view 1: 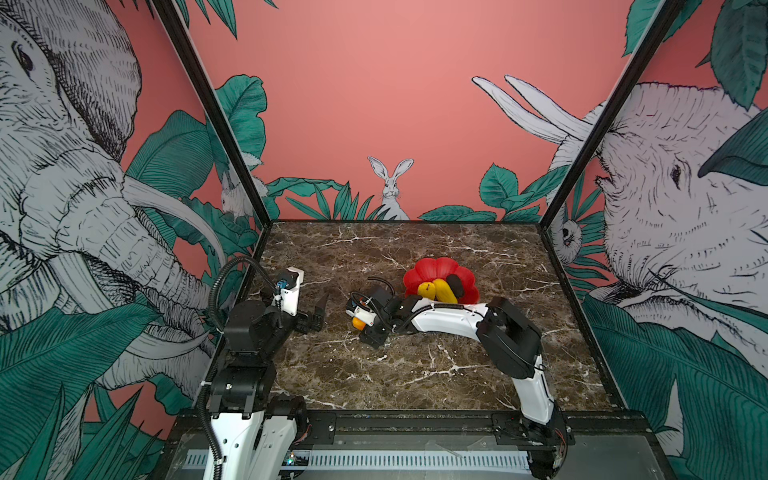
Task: Place and organize the fake fruits in the fruit bowl
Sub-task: 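Reach the right gripper to a red-orange mango and grasp it, then place the red-orange mango into the bowl and release it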
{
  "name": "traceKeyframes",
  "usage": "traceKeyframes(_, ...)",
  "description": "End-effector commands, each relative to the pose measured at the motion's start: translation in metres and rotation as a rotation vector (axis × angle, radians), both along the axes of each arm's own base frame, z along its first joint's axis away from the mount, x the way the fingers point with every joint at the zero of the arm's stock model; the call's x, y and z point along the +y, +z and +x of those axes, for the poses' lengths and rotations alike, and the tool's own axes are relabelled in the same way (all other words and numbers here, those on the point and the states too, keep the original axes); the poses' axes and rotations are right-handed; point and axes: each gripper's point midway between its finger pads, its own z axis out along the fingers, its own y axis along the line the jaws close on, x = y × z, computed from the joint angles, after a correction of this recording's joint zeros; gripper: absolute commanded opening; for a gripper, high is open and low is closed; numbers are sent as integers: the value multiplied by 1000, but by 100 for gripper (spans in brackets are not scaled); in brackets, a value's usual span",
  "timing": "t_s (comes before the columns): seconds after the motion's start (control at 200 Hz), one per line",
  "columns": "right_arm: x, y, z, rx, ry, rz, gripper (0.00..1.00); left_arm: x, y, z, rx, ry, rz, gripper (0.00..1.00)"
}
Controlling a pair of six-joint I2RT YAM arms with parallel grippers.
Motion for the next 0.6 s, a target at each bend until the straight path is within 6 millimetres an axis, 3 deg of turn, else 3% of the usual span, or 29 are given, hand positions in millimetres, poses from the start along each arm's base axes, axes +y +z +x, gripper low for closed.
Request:
traceKeyframes(0.0, 6, -5, 6, -9, -9, 8, 59, 0, -2, -2, 1, -4, 2, 100)
traceKeyframes(0.155, 5, -7, 7, -2, -24, 4, 42, 0, -2, -2, 1, -5, 2, 100)
traceKeyframes(0.26, 2, 3, 7, -17, -24, 4, 32, -1, -1, -2, -1, -5, 1, 100)
traceKeyframes(0.44, -10, 42, 6, -71, -18, 26, 20, 0, -2, -3, -1, -5, 1, 100)
traceKeyframes(0.595, -34, 78, 4, -124, -32, 36, 16, 0, -1, -3, -2, -5, 0, 100)
